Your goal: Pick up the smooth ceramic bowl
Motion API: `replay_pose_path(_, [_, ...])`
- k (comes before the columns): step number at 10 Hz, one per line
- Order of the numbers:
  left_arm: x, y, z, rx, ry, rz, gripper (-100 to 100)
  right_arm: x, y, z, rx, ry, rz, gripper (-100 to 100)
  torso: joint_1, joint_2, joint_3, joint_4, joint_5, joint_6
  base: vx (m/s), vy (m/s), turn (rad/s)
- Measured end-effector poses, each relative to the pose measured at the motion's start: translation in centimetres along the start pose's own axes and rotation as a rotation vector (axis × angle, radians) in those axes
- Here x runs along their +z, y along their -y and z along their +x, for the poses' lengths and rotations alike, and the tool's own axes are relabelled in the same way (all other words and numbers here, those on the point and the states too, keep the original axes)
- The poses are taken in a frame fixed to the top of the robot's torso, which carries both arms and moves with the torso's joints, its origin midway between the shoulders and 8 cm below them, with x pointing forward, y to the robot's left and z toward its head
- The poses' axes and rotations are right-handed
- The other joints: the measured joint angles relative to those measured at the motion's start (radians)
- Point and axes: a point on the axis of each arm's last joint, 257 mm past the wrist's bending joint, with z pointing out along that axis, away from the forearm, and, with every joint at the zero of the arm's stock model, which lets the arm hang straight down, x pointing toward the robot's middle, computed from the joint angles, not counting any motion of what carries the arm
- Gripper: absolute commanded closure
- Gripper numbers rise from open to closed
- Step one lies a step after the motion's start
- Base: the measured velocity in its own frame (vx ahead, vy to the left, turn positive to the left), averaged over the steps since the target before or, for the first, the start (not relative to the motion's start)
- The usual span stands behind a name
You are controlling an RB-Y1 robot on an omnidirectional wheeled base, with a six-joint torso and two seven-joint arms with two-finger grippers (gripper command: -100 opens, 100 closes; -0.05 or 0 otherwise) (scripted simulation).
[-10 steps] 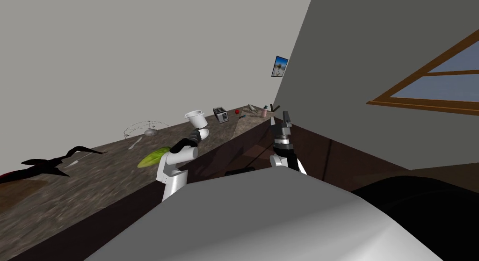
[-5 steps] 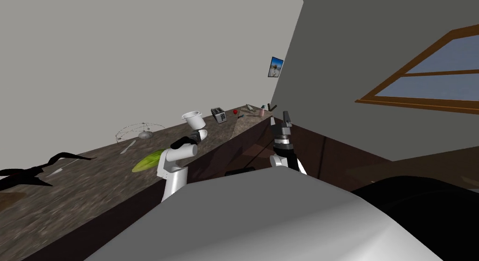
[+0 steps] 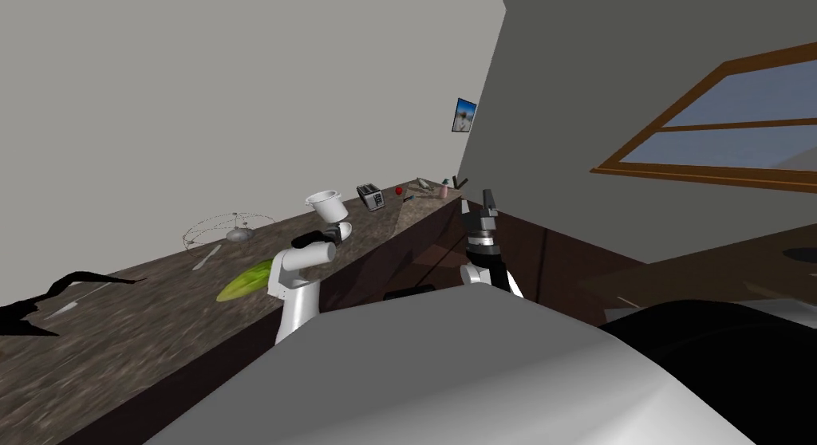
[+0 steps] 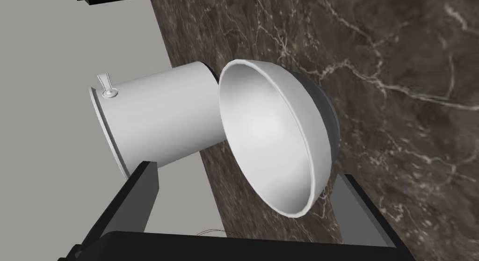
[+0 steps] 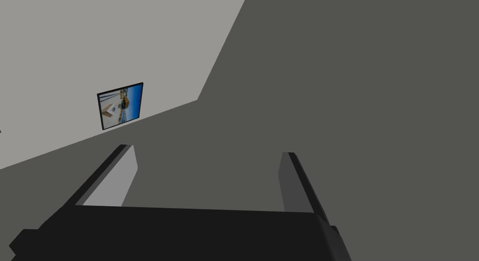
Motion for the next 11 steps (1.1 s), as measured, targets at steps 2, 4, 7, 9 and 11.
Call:
replay_pose_path(2, [0.2, -0.8, -0.1, -0.001, 0.003, -0.042, -100, 0.0, 0.0, 0.0, 0.0, 0.0, 0.0, 0, -0.001, 0.0, 0.0, 0.0, 0.0, 0.0, -0.008, 0.027, -0.084])
replay_pose_path(4, [0.4, -1.5, -0.3, -0.003, 0.007, -0.092, -100, 0.0, 0.0, 0.0, 0.0, 0.0, 0.0, 0, 0.0, 0.0, 0.0, 0.0, 0.0, 0.0, -0.004, 0.042, -0.091])
replay_pose_path(7, [0.4, -2.5, -0.5, -0.005, 0.011, -0.165, -100, 0.0, 0.0, 0.0, 0.0, 0.0, 0.0, 0, 0.001, 0.0, 0.0, 0.0, 0.0, 0.0, -0.009, 0.049, -0.071])
replay_pose_path(9, [0.4, -3.5, -0.7, -0.007, 0.014, -0.221, -100, 0.0, 0.0, 0.0, 0.0, 0.0, 0.0, 0, 0.001, 0.0, 0.0, 0.0, 0.0, 0.0, -0.004, 0.047, -0.083])
replay_pose_path(11, [0.5, -4.3, -0.8, -0.008, 0.015, -0.271, -100, 0.0, 0.0, 0.0, 0.0, 0.0, 0.0, 0, 0.001, 0.0, 0.0, 0.0, 0.0, 0.0, -0.006, 0.048, -0.05])
